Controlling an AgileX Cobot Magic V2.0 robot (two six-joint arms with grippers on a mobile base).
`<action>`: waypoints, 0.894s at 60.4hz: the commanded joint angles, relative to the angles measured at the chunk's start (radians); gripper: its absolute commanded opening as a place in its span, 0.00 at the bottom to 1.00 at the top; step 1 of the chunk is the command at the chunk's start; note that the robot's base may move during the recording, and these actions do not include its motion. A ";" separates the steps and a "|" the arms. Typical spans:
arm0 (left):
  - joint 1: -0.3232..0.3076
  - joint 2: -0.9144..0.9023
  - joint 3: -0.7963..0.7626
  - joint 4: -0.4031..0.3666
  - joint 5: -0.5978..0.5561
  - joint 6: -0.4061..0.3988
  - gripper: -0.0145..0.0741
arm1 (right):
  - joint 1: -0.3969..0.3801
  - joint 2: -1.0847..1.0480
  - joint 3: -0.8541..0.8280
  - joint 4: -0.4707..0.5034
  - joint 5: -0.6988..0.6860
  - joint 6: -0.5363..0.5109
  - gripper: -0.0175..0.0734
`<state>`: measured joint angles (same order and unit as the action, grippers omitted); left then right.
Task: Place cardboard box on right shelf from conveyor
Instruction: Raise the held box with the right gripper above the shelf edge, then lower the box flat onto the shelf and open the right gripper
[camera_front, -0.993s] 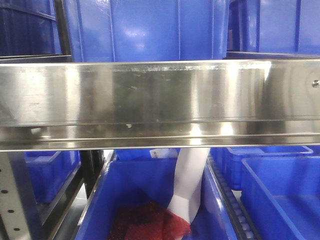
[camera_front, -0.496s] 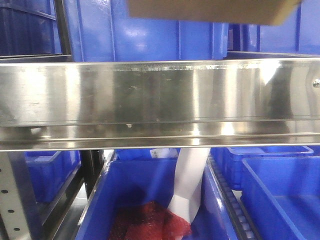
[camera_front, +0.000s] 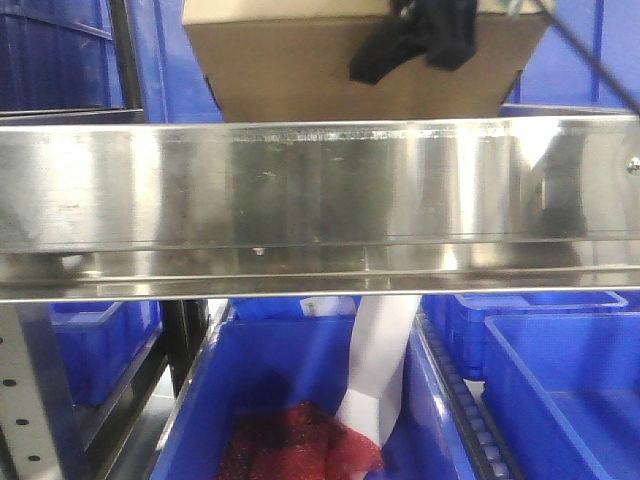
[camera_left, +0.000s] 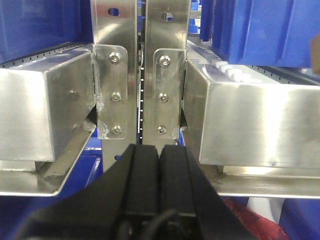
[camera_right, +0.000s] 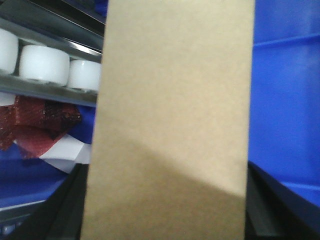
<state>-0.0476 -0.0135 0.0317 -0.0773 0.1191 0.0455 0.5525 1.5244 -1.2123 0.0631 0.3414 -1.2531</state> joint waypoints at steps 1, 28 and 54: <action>-0.002 -0.013 0.009 -0.006 -0.088 0.000 0.03 | 0.000 -0.029 -0.041 0.036 -0.093 -0.003 0.38; -0.002 -0.013 0.009 -0.006 -0.088 0.000 0.03 | -0.006 -0.034 -0.041 0.061 -0.084 0.047 0.89; -0.002 -0.013 0.009 -0.006 -0.088 0.000 0.03 | 0.000 -0.128 -0.039 0.177 0.051 0.144 0.88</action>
<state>-0.0476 -0.0135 0.0317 -0.0773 0.1191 0.0455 0.5525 1.4578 -1.2138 0.1963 0.4186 -1.1654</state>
